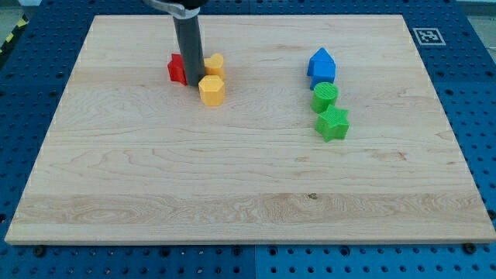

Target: Separate the yellow blocks from the red blocks

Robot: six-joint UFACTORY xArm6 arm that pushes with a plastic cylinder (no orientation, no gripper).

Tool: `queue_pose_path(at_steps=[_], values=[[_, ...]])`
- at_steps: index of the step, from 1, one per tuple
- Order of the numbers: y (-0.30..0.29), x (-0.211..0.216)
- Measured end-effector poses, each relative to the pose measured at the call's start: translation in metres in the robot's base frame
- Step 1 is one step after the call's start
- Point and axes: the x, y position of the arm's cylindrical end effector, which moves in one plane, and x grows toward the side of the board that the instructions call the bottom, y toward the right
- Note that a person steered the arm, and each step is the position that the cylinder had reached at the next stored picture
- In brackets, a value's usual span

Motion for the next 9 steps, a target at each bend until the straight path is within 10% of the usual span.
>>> queue_pose_path(at_steps=[4, 9], values=[[0.010, -0.054], [0.042, -0.012]])
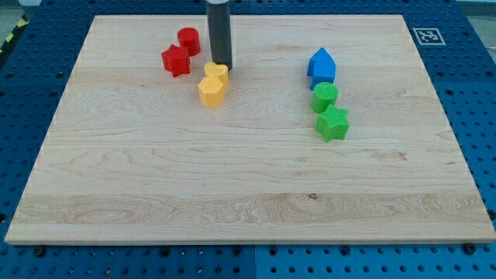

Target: Separate the yellow blocks from the red blocks

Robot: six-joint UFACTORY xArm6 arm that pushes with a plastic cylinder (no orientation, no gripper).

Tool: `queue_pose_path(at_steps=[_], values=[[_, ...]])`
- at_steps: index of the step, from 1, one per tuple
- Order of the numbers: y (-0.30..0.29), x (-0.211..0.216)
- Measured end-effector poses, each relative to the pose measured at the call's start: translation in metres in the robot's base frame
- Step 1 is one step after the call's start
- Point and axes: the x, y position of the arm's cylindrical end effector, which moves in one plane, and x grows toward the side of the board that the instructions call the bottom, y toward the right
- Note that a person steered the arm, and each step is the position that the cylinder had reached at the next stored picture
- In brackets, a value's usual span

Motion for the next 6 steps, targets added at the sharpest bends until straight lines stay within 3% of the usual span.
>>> queue_pose_path(at_steps=[1, 3, 5, 6], values=[[0.000, 0.020], [0.003, 0.021], [0.013, -0.090], [-0.017, -0.140]])
